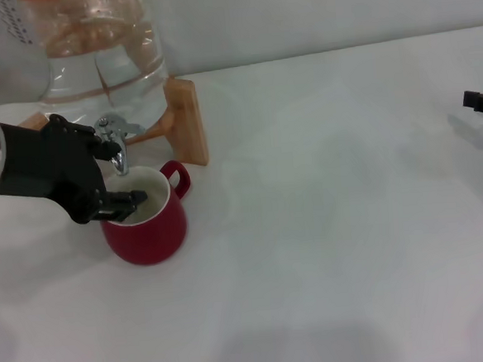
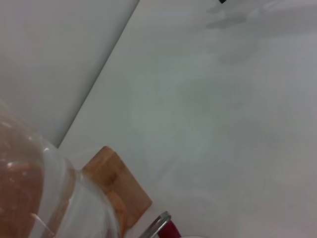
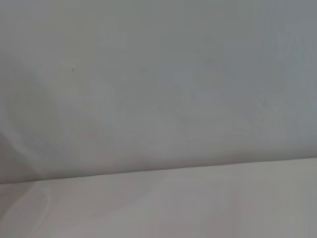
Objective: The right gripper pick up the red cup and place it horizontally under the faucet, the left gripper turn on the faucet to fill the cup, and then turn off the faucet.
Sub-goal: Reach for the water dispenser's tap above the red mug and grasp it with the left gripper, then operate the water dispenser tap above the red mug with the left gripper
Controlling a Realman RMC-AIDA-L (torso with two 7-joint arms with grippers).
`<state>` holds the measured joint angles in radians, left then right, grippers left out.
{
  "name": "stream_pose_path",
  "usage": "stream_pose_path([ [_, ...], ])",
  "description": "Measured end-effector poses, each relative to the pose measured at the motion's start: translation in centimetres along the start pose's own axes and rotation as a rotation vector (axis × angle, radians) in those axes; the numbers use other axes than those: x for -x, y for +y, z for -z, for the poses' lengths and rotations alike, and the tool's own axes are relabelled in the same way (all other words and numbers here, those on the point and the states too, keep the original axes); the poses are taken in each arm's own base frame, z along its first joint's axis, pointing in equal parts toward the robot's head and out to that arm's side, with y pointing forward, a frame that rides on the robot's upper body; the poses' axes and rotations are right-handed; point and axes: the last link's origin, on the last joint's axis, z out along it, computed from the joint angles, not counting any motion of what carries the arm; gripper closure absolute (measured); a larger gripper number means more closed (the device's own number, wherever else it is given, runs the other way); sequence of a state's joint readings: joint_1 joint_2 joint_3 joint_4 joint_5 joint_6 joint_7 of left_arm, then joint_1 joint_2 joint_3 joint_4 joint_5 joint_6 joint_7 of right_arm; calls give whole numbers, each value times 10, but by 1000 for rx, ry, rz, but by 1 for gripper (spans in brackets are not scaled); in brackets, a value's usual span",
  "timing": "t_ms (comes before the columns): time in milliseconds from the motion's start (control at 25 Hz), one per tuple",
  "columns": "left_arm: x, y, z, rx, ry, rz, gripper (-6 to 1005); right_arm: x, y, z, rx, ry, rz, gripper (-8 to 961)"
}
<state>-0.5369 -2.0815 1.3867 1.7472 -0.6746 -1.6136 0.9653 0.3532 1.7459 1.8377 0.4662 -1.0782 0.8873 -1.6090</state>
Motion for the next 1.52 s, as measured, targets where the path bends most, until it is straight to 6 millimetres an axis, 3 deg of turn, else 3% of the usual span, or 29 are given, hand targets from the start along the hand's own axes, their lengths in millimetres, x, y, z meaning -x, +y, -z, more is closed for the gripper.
stream_pose_path([
  [1520, -8, -7, -7, -17, 5, -14, 335, 0, 0, 0, -1, -2, -1, 405],
])
